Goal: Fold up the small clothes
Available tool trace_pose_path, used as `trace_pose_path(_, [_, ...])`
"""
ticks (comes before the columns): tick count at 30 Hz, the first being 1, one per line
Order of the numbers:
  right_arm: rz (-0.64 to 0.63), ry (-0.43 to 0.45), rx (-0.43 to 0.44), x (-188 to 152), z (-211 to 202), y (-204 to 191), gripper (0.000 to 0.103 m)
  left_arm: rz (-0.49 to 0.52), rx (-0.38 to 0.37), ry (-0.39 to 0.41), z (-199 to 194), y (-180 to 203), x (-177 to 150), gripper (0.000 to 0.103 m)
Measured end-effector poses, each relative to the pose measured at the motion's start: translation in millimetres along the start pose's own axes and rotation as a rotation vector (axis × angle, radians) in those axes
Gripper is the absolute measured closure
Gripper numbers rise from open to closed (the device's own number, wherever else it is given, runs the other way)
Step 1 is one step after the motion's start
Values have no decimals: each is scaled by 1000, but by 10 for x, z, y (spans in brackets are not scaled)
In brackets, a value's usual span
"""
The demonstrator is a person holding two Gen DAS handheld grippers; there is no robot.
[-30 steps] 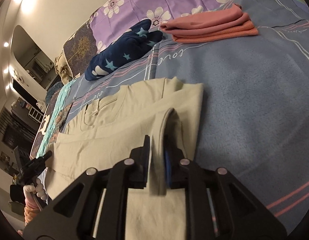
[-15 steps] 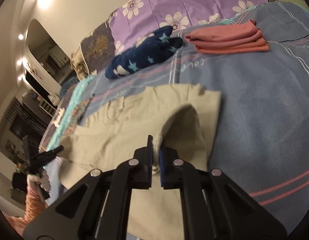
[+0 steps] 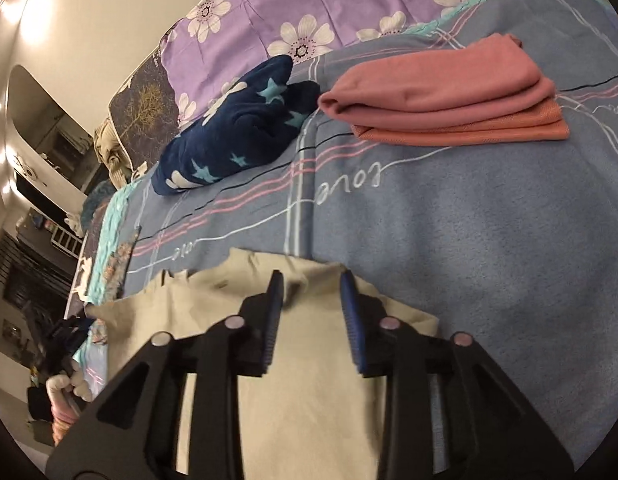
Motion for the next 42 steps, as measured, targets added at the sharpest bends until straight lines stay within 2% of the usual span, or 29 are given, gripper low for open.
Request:
trace_pose_path(4, [17, 32, -14, 56, -89, 169, 68, 65, 24, -25, -21, -37, -25, 49])
trace_pose_path(8, [-71, 42, -52, 101, -74, 144, 60, 104, 21, -89, 168, -13, -85, 48])
trace_pose_path(12, [-160, -6, -82, 103, 137, 93, 57, 133, 50, -173, 500, -3, -131, 48])
trace_pose_path(13, [-166, -20, -86, 118, 213, 83, 57, 136, 61, -178, 561, -2, -116, 52])
trace_pose_path(14, [-167, -29, -85, 139, 283, 71, 57, 136, 63, -177, 614, 9, -88, 62])
trace_pose_path(15, [-165, -31, -80, 163, 334, 55, 57, 133, 55, -173, 649, 27, -53, 92])
trace_pose_path(16, [-165, -30, -75, 175, 362, 34, 62, 121, 30, -170, 657, 60, -20, 96])
trace_pose_path(17, [-173, -28, -59, 193, 395, -9, 86, 120, 27, -151, 633, 87, 16, 96])
trace_pose_path(18, [-183, -27, -40, 193, 400, -52, 101, 133, 24, -129, 596, 134, 51, 96])
trace_pose_path(19, [-191, -21, -28, 189, 375, -90, 103, 159, 22, -101, 518, 199, 84, 96])
trace_pose_path(22, [-208, 71, 1, 268, 125, -174, 103, 223, 15, -51, 323, 362, 138, 96])
trace_pose_path(26, [-146, 206, 33, 521, -281, -118, 103, 240, -4, 4, 184, 483, 281, 96])
trace_pose_path(27, [-138, 212, 27, 574, -296, -92, 103, 243, -5, 6, 204, 499, 311, 96])
trace_pose_path(28, [-132, 203, 21, 604, -277, -70, 102, 246, 3, -3, 268, 500, 326, 96])
trace_pose_path(30, [-110, 118, 22, 570, -92, 3, 94, 237, 15, -35, 404, 472, 296, 96])
trace_pose_path(32, [-106, 28, 9, 441, 116, 66, 58, 232, 27, -71, 537, 440, 216, 96])
trace_pose_path(34, [-145, -27, -40, 282, 322, 98, 54, 222, 29, -92, 613, 400, 133, 96])
trace_pose_path(36, [-162, -71, -23, 161, 466, 58, 54, 210, 33, -101, 649, 346, 73, 96])
trace_pose_path(38, [-199, -67, -45, 137, 544, 10, 89, 193, 37, -103, 650, 283, 48, 96])
trace_pose_path(39, [-208, -54, -54, 163, 527, -11, 99, 183, 37, -96, 628, 261, 54, 96])
trace_pose_path(42, [-203, 79, 42, 346, 191, -197, 99, 175, 21, -39, 479, 269, 142, 96])
Point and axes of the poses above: each gripper's, at about its wrist camera, not at the fingertips, and z roughly the way its jaws point, y to its right, x to its top, the point moved 9 cm from there along z, roughly the way its jaws point, and after that the axes turned 5 degrees about z, right-handed, at the moved point
